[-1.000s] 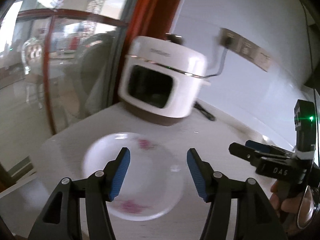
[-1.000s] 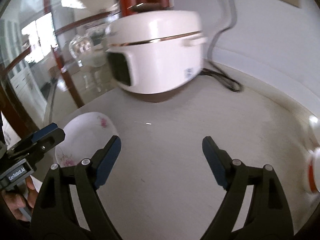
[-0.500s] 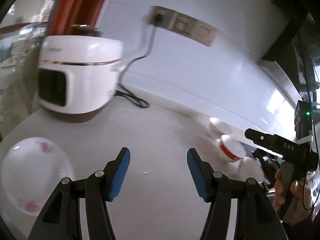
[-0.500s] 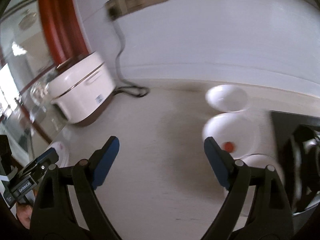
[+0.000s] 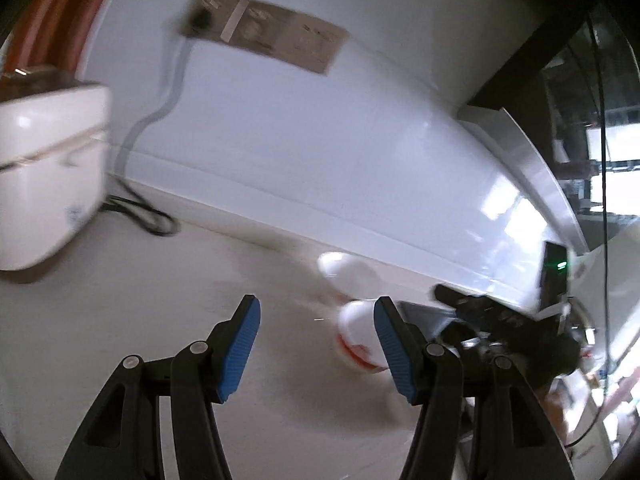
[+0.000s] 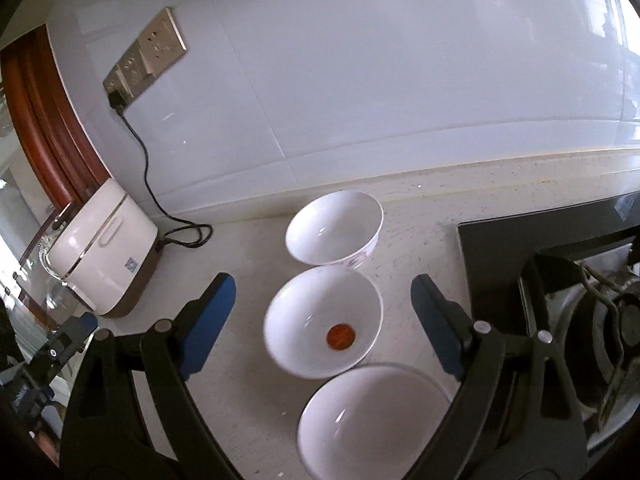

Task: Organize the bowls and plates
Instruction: 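Move both grippers to the bowls beside the stove, then close both grippers on the rim of the red-outside white bowl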

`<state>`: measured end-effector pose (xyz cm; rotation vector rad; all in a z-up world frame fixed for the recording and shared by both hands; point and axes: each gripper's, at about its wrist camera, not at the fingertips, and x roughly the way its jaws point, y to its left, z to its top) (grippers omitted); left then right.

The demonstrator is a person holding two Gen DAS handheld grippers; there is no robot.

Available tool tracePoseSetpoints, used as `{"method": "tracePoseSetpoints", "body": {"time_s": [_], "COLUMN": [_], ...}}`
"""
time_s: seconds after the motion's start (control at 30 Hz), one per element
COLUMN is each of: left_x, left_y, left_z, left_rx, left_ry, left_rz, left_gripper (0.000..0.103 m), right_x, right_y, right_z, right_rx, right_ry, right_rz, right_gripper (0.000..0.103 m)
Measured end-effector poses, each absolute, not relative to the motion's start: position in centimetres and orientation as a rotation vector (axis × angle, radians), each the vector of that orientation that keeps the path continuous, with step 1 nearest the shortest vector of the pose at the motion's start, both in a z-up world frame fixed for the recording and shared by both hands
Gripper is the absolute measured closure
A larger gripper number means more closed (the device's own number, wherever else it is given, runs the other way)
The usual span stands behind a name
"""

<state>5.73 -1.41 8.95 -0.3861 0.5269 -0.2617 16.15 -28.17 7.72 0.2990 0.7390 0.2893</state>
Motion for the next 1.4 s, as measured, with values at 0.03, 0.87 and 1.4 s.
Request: {"method": "tracePoseSetpoints", "body": {"time_s": [0.03, 0.87, 1.4], "left_x": [6.5, 16.0, 16.2], "left_y": [-1.9, -8.0, -8.1], "left_z": [8.7, -1.3, -2.4], "left_rx": [-0.39, -0.535, -0.551], "left_ry": [0.538, 0.832, 0.859], "left_rz": [-0.268, -0.48, -0.471], "left_gripper": [0.043, 0.057, 0.074], "right_x": [16.4, 18.3, 17.7], "right_y": [-28.4, -27.4, -26.4], "right_z": [7.3, 1.1, 0.8], "right_rx": [0.298, 0.159, 0.112], "right_ry": [0.742, 0.95, 0.97], "right_rz": [0.288, 0.23, 0.27], "right_gripper": [0.012, 0.049, 0.073]}}
